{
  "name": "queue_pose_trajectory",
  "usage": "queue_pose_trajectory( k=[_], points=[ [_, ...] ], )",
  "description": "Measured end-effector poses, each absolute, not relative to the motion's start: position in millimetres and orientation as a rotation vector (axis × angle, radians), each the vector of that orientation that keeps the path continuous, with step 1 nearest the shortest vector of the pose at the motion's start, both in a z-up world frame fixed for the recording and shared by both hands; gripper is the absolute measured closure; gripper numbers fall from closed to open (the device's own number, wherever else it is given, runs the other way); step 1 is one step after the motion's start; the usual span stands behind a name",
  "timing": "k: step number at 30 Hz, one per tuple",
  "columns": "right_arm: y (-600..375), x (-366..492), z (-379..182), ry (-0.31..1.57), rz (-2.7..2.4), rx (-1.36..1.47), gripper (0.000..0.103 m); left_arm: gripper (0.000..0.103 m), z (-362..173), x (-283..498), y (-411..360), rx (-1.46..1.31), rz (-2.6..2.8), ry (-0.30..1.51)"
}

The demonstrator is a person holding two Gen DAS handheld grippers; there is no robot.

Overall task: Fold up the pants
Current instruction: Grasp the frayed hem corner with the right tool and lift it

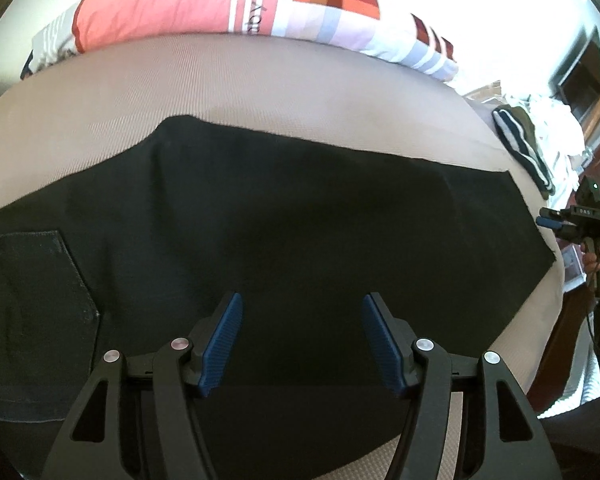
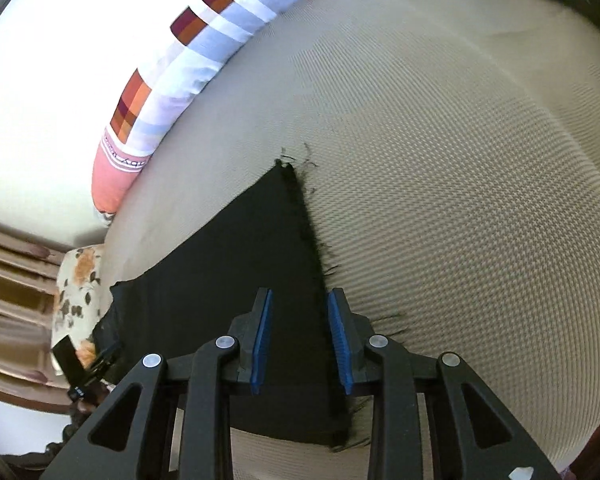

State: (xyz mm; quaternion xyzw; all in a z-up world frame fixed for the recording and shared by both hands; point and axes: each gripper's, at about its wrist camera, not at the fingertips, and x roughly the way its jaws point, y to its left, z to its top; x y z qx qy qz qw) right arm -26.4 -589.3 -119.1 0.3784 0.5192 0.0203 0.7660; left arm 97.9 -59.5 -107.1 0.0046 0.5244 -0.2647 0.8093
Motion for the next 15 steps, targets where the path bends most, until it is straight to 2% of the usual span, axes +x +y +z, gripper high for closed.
queue_pose_trajectory(
  k=[10, 15],
  points=[
    [-593, -9, -136, 1.149, 0.218, 0.836, 0.076, 0.039, -108, 101, -66, 0.049, -0.552, 1.131],
    [-586, 11, -145, 1.130, 0.245, 0.850, 0.092, 0.039, -107, 100, -67, 0.055, -0.543, 1.126]
  ],
)
